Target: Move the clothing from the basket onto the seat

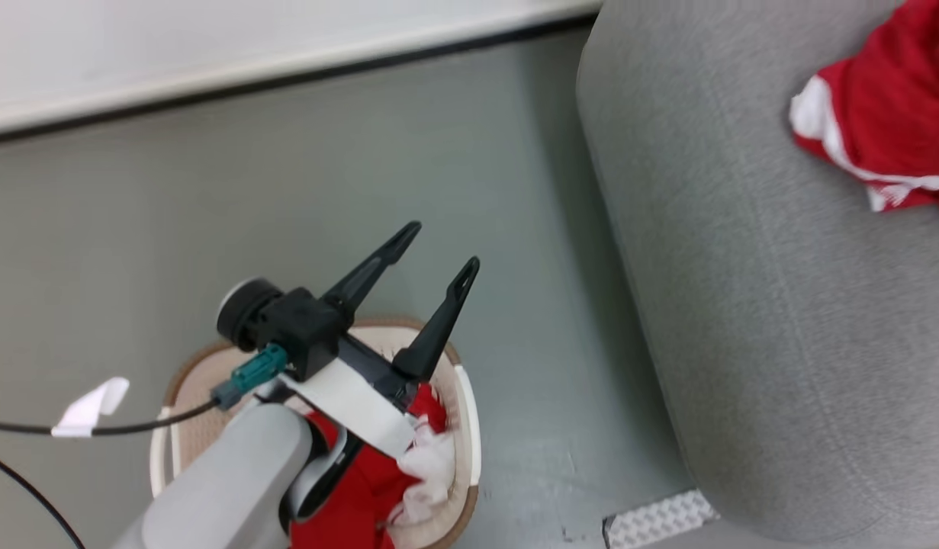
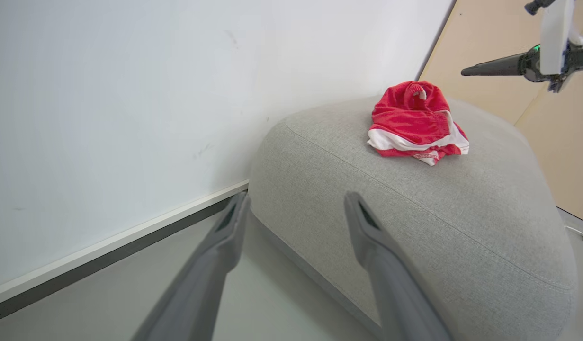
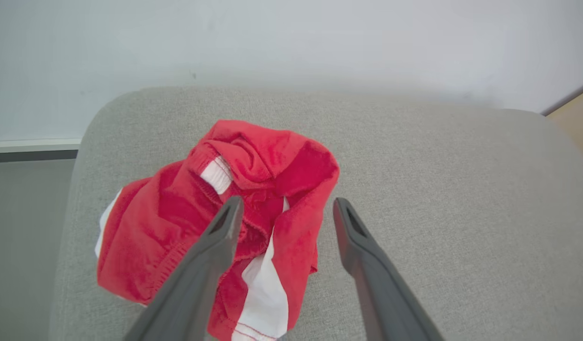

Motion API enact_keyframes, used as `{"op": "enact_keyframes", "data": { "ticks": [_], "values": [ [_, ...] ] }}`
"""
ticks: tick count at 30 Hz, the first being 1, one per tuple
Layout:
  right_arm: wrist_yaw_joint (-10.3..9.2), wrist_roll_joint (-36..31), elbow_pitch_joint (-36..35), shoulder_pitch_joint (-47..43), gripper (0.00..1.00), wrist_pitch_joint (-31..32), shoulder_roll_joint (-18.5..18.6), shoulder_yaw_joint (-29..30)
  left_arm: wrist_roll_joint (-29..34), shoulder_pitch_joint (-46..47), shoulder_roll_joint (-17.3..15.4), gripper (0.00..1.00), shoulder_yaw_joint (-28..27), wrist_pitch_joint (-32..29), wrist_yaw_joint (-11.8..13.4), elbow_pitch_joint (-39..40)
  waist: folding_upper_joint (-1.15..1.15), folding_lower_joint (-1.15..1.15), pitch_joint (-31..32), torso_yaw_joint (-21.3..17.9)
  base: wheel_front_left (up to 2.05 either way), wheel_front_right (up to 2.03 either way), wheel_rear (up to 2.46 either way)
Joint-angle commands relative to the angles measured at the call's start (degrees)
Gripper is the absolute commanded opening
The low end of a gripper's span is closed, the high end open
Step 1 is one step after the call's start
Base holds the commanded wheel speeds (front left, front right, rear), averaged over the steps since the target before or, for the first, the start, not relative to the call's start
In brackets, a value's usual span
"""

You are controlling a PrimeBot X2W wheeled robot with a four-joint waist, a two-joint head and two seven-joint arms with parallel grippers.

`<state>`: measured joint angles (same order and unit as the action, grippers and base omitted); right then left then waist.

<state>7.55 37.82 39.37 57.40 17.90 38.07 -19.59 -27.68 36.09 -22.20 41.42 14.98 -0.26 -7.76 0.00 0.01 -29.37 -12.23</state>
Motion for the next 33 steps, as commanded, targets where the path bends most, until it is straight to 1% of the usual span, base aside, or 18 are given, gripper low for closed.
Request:
{"op": "enact_keyframes", "data": {
  "ticks": [1, 7, 8, 12, 14, 19, 22, 24, 28, 33],
  "values": [
    [-0.13, 0.62, -1.76, -1.67, 1.00, -1.25, 1.10, -1.25, -0.67, -2.09, 0.48, 1.00, -0.83, 0.21, 0.43, -0.48, 0.00, -0.01, 5.31, -0.48, 0.00, 0.00, 0.00],
    [-0.13, 2.36, -7.83, -4.51, 1.00, -5.55, 3.12, -2.89, -0.97, -6.72, 2.24, 1.00, -4.48, 0.17, 1.26, -0.29, 0.00, -0.01, 12.23, 0.66, 0.00, 0.00, 0.00],
    [-0.13, 2.36, -7.83, -4.51, 1.00, -5.55, 3.12, -2.89, -0.97, -6.72, 2.24, 1.00, -4.48, 0.17, 1.26, -0.29, 0.00, -0.01, 12.23, 0.66, 0.00, 0.00, 0.00],
    [-0.13, 2.73, -12.72, -6.56, 1.00, -8.30, 3.17, -3.27, -0.71, -10.03, 2.75, 1.00, -7.66, 0.17, 1.70, -0.26, 0.00, -0.01, 15.94, 1.72, 0.00, 0.00, 0.00],
    [-0.13, 3.04, -15.20, -7.57, 1.00, -9.70, 2.55, -3.05, -0.42, -11.53, 2.83, 1.00, -9.37, 0.17, 1.88, -0.17, 0.00, -0.01, 17.47, 2.28, 0.00, 0.00, 0.00],
    [-0.13, 3.01, -20.74, -11.16, 1.00, -12.52, 0.37, -1.56, 1.09, -14.85, 3.09, 1.00, -13.21, 0.16, 2.91, -0.08, 0.00, -0.01, 20.69, 4.26, 0.00, 0.00, 0.00],
    [-0.13, 1.41, -23.61, -13.83, 1.00, -14.48, -1.42, -0.15, 1.44, -16.72, 3.74, 1.00, -15.63, 0.17, 3.51, 0.08, 0.00, -0.01, 22.22, 5.71, 0.00, 0.00, 0.00],
    [-0.13, -1.59, -25.28, -15.77, 1.00, -15.67, -2.10, 0.23, 1.73, -18.13, 4.04, 1.00, -17.29, 0.17, 3.90, -0.02, 0.00, -0.01, 23.24, 6.57, 0.00, 0.00, 0.00],
    [-0.13, -5.57, -27.85, -19.97, 1.00, -18.32, -5.52, 1.36, 2.34, -21.21, 4.10, 1.00, -21.69, 0.17, 5.15, 0.54, 0.00, -0.01, 25.18, 7.92, 0.00, 0.00, 0.00],
    [-0.13, -8.27, -29.55, -26.90, 1.00, -21.12, -10.24, 3.15, 3.03, -25.97, 4.47, 1.00, -27.17, 0.17, 6.81, 1.65, 0.00, -0.01, 27.49, 9.44, 0.00, 0.00, 0.00]
  ]
}}
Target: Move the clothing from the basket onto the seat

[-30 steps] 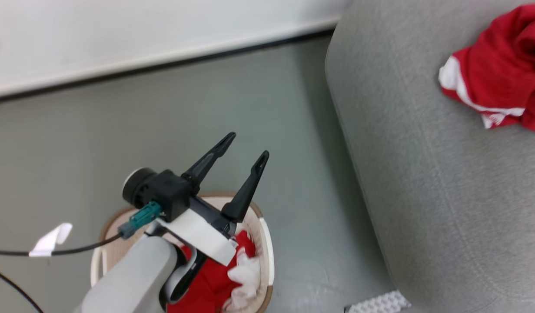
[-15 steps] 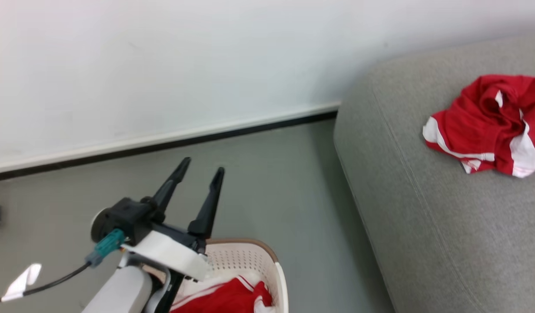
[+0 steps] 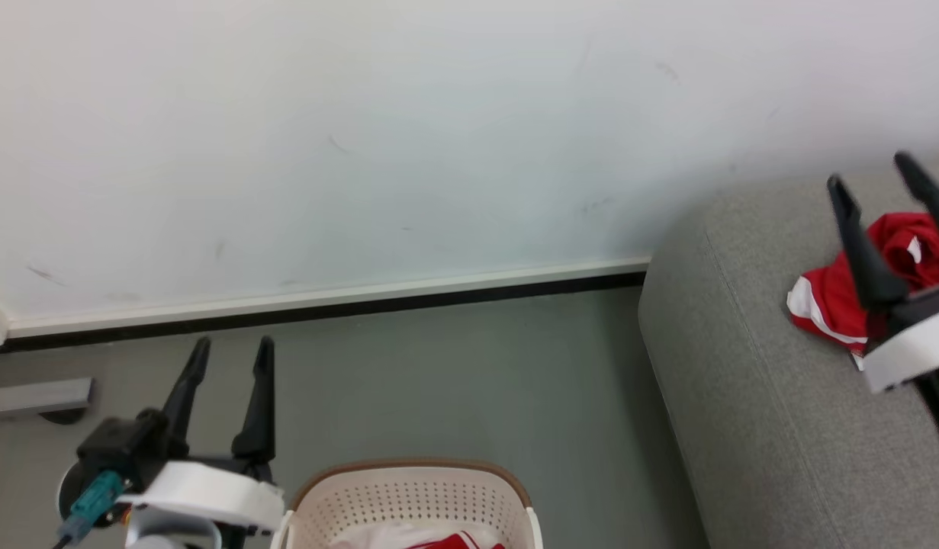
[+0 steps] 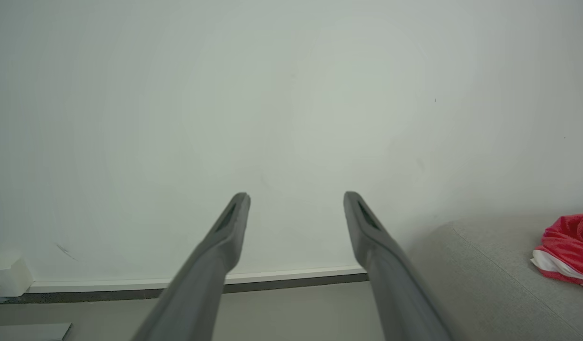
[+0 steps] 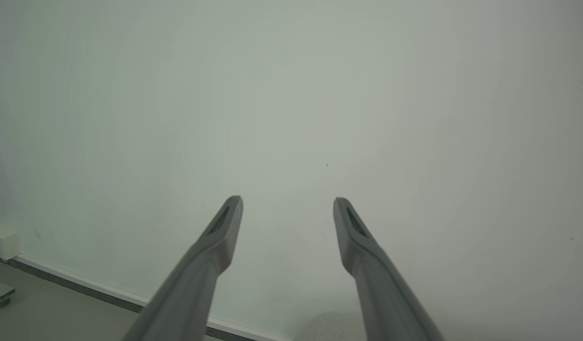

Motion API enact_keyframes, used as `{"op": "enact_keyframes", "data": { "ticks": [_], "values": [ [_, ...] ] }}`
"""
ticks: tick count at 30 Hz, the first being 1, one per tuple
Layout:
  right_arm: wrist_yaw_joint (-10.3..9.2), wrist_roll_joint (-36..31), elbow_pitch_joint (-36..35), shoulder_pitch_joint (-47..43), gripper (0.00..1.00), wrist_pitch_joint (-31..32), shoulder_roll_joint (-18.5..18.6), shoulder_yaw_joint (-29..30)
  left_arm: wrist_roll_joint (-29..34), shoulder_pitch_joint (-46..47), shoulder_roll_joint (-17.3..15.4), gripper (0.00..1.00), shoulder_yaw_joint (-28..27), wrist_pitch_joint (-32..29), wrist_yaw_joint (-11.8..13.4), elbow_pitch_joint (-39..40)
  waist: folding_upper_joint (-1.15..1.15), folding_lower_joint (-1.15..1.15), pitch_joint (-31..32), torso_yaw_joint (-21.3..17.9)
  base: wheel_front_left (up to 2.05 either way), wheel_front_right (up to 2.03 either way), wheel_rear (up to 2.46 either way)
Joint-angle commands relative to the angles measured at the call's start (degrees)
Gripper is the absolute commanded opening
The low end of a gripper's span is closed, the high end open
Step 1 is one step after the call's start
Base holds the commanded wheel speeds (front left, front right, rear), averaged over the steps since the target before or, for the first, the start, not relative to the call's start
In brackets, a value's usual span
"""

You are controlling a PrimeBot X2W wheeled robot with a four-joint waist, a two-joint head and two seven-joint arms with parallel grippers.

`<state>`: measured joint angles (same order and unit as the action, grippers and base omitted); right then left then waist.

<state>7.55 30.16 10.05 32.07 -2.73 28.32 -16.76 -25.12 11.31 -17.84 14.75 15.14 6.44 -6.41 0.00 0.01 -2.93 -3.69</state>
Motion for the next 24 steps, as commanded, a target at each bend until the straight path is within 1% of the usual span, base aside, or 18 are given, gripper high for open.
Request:
{"op": "enact_keyframes", "data": {
  "ticks": [1, 5, 8, 11, 15, 18, 21, 24],
  "values": [
    [-0.13, -1.07, -0.32, -3.13, 1.00, -0.99, -1.23, 0.67, 0.66, -2.23, 0.24, 1.00, -1.27, 0.01, 0.39, 0.30, 0.00, -0.01, 1.49, 1.21, 0.00, 0.00, 0.00],
    [-0.13, -1.30, -0.77, -9.40, 1.00, -3.75, -4.92, 2.71, 1.48, -6.06, 1.50, 1.00, -4.10, 0.01, 0.54, 0.00, 0.00, -0.01, 2.78, 2.12, 0.00, 0.00, 0.00],
    [-0.13, -1.41, -0.03, -14.21, 1.00, -6.90, -7.98, 4.97, 2.26, -7.98, 2.77, 1.00, -5.74, 0.01, 0.03, -0.50, 0.00, -0.01, 3.20, 2.66, 0.00, 0.00, 0.00],
    [-0.13, -0.01, 1.28, -17.78, 1.00, -9.71, -10.69, 5.52, 3.33, -9.31, 4.61, 1.00, -8.70, 0.01, -0.78, -0.29, 0.00, -0.01, 3.31, 2.80, 0.00, 0.00, 0.00],
    [-0.13, 0.20, 4.87, -21.58, 1.00, -11.85, -12.89, 5.99, 6.57, -10.48, 6.79, 1.00, -11.85, 0.01, -2.35, -1.33, 0.00, -0.01, 3.47, 3.13, 0.00, 0.00, 0.00],
    [-0.13, -1.43, 7.36, -23.77, 1.00, -12.47, -13.68, 6.34, 9.53, -11.37, 8.08, 1.00, -13.78, 0.01, -3.58, -2.31, 0.00, -0.01, 3.63, 3.33, 0.00, 0.00, 0.00],
    [-0.13, -3.41, 7.27, -25.39, 1.00, -12.48, -15.59, 7.68, 12.86, -12.09, 9.02, 1.00, -14.85, 0.01, -4.47, -2.96, 0.00, -0.01, 3.87, 3.39, 0.00, 0.00, 0.00],
    [-0.13, -5.53, 6.25, -26.77, 1.00, -12.46, -17.21, 8.47, 14.38, -12.56, 10.12, 1.00, -16.18, 0.01, -5.39, -3.70, 0.00, -0.01, 4.06, 3.38, 0.00, 0.00, 0.00]
  ]
}}
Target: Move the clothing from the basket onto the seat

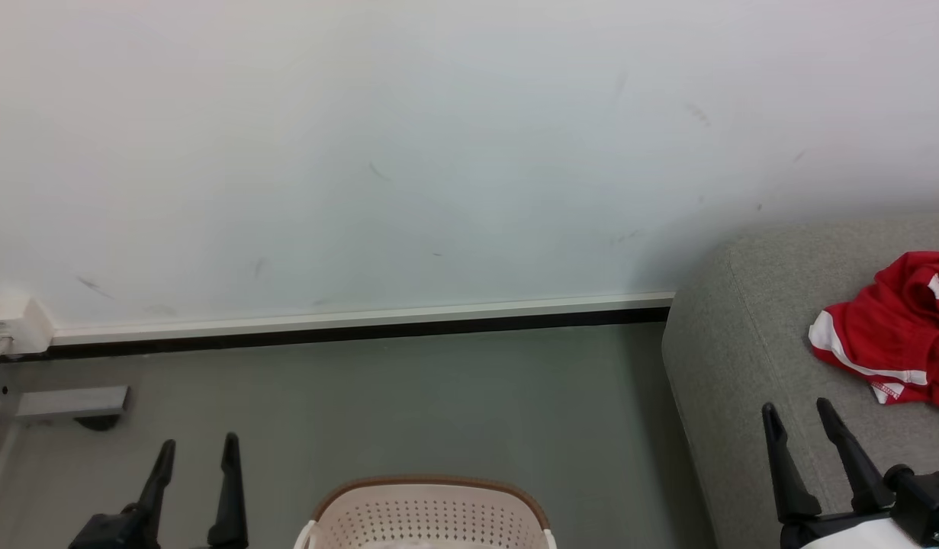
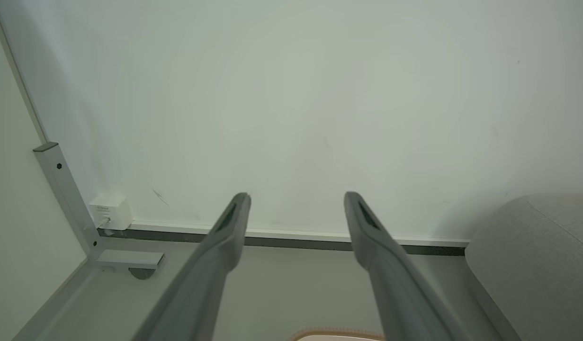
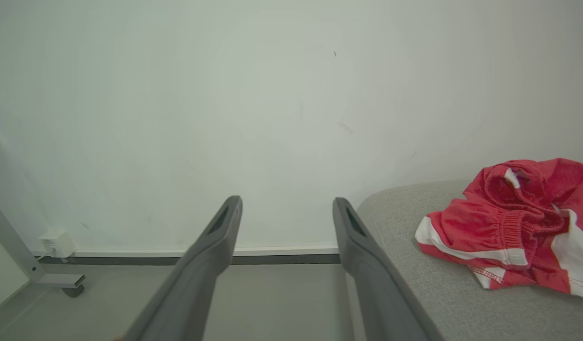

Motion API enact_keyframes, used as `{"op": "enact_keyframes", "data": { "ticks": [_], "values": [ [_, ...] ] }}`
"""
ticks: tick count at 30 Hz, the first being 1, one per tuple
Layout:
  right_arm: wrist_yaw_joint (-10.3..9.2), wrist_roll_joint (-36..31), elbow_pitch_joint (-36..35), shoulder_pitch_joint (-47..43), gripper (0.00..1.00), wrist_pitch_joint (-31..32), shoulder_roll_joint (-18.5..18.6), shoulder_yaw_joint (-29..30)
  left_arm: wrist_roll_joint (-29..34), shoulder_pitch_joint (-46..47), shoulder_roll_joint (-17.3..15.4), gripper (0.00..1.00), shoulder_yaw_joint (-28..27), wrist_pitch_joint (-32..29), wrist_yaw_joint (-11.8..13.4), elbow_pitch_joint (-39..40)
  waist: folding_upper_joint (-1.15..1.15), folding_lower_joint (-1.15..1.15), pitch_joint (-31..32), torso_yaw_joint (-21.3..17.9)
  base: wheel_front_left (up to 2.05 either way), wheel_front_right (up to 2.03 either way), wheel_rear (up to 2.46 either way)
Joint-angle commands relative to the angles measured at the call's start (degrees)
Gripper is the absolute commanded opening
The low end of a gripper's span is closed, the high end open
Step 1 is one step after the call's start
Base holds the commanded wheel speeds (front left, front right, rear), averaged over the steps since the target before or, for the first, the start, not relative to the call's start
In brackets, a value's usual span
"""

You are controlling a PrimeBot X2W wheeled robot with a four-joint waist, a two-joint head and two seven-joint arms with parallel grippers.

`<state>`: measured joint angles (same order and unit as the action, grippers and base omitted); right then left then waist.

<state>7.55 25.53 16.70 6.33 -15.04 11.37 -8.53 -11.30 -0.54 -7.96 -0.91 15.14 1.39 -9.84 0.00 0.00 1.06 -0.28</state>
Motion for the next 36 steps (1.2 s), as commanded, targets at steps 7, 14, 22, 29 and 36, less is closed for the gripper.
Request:
{"op": "enact_keyframes", "data": {
  "ticks": [7, 14, 22, 29, 36],
  "values": [
    [-0.13, -3.81, -0.60, -1.86, 1.00, -0.18, -1.77, -0.17, 2.98, -0.50, 2.39, 1.00, -3.09, 0.01, -2.41, -1.79, 0.00, 0.00, 0.05, 0.06, 0.00, 0.00, 0.00],
    [-0.13, -4.39, -0.25, -1.66, 1.00, -0.19, -2.13, -0.15, 4.65, 0.39, 3.37, 1.00, -4.72, 0.01, -3.86, -2.17, 0.00, 0.00, 0.16, 0.14, 0.00, 0.00, 0.00],
    [-0.13, -4.63, -0.57, -1.53, 1.00, -0.19, -2.17, -0.14, 5.52, 0.43, 4.27, 1.00, -6.01, 0.01, -4.81, -2.49, 0.00, 0.00, 0.23, -0.18, 0.00, 0.00, 0.00],
    [-0.13, -4.50, -0.68, -1.19, 1.00, -0.19, -2.15, -0.21, 5.81, 0.68, 4.58, 1.00, -6.59, 0.01, -5.42, -2.63, 0.00, 0.00, -0.11, -0.64, 0.00, 0.00, 0.00],
    [-0.13, -4.89, -1.41, -0.02, 1.00, -0.19, -1.78, 0.50, 5.96, 1.44, 4.79, 1.00, -6.25, 0.01, -6.41, -3.21, 0.00, 0.00, -1.76, -2.03, 0.00, 0.00, 0.00]
  ]
}}
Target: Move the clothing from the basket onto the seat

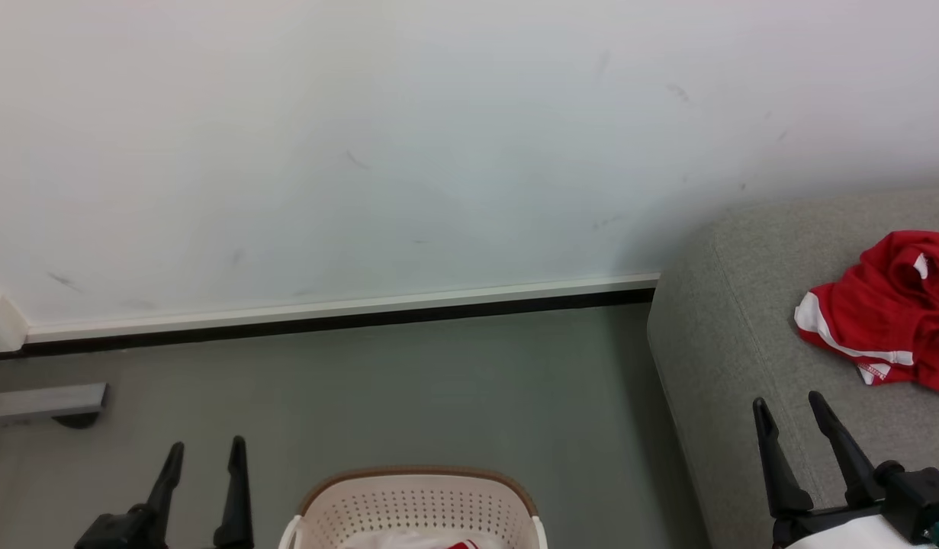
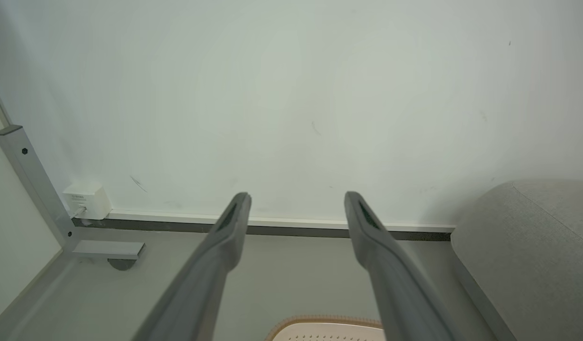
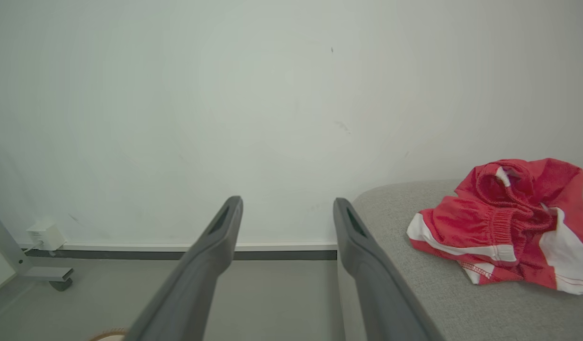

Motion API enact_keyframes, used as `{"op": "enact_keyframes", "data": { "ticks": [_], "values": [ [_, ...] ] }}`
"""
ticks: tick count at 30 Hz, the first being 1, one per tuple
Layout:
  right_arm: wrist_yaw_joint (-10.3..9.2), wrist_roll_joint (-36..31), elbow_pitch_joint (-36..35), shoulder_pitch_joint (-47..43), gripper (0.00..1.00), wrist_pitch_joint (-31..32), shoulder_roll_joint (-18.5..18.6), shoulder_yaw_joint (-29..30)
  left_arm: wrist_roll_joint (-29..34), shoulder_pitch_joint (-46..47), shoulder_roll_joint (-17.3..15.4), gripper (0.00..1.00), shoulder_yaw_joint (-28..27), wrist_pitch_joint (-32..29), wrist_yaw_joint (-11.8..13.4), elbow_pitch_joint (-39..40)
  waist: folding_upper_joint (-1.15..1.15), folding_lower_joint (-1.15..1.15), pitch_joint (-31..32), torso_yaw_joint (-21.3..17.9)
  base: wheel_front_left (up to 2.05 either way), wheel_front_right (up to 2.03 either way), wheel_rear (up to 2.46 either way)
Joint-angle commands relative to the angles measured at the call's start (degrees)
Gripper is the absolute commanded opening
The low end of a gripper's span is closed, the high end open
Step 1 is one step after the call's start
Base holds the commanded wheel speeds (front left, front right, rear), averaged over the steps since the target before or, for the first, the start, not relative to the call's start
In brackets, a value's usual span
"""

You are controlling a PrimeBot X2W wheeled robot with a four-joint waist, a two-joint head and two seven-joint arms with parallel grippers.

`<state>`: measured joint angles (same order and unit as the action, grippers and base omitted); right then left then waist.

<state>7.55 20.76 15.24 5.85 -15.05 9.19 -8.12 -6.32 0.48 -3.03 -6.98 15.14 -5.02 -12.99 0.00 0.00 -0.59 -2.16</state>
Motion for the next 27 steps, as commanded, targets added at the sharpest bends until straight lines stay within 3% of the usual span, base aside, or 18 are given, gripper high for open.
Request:
{"op": "enact_keyframes", "data": {
  "ticks": [1, 14, 27],
  "values": [
    [-0.13, -0.14, -0.13, 0.74, 1.00, -0.18, 0.47, 0.30, 0.97, 0.65, -0.13, 1.00, -0.04, 0.01, -0.09, -0.22, 0.00, 0.00, -0.54, -0.43, 0.00, 0.00, 0.00],
    [-0.13, -2.59, -4.08, 5.30, 1.00, -0.18, -0.12, 4.92, -0.09, 9.46, -1.52, 1.00, 3.96, 0.01, -2.19, -7.61, 0.00, 0.00, -12.14, -4.42, 0.00, 0.00, 0.00],
    [-0.13, -4.10, -8.79, 11.06, 1.00, -0.18, -2.03, 5.78, -1.40, 20.04, -5.20, 1.00, 10.90, 0.01, -2.40, -23.57, 0.00, 0.00, -23.45, -8.60, 0.00, 0.00, 0.00]
  ]
}}
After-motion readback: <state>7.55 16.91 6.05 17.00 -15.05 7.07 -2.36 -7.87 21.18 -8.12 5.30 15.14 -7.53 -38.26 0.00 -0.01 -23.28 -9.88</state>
